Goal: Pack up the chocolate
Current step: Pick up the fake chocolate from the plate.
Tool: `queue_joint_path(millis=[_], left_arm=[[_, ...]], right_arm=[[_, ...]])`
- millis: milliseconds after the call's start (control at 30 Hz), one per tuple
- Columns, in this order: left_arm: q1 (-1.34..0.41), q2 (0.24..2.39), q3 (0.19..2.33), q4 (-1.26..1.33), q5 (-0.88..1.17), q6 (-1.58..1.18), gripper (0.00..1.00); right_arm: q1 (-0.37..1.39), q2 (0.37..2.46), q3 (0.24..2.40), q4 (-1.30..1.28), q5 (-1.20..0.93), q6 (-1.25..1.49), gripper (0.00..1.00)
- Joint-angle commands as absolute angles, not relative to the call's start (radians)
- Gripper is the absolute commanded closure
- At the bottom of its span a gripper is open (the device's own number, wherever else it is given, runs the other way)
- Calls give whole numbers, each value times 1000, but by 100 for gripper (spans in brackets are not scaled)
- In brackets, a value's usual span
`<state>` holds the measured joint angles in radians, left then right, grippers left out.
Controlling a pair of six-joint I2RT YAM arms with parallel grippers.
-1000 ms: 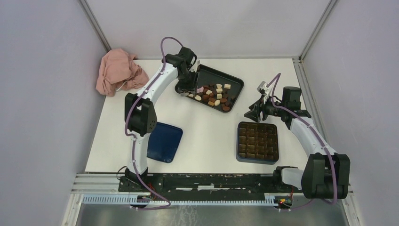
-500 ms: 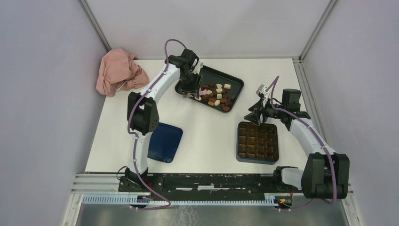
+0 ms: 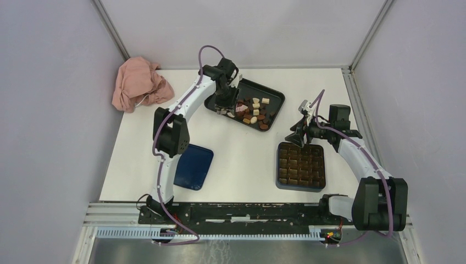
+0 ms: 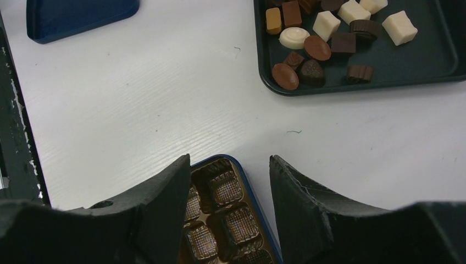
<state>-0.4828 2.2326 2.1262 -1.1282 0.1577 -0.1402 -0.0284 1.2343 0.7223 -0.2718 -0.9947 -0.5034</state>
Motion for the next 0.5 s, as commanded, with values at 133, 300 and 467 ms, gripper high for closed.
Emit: queue_joint_path(millis=[133, 300, 467], left_arm=[[-482, 2261, 2177, -1146, 149, -91, 51], [-482, 2285, 2210, -1160, 152, -80, 51], [-483, 2303, 2220, -1180, 141, -60, 51]], right_arm=[[-32, 1243, 742, -274, -1013, -527, 40], [-32, 1241, 741, -275, -1012, -529, 40], [-33, 1237, 739, -278, -1012, -531, 40]])
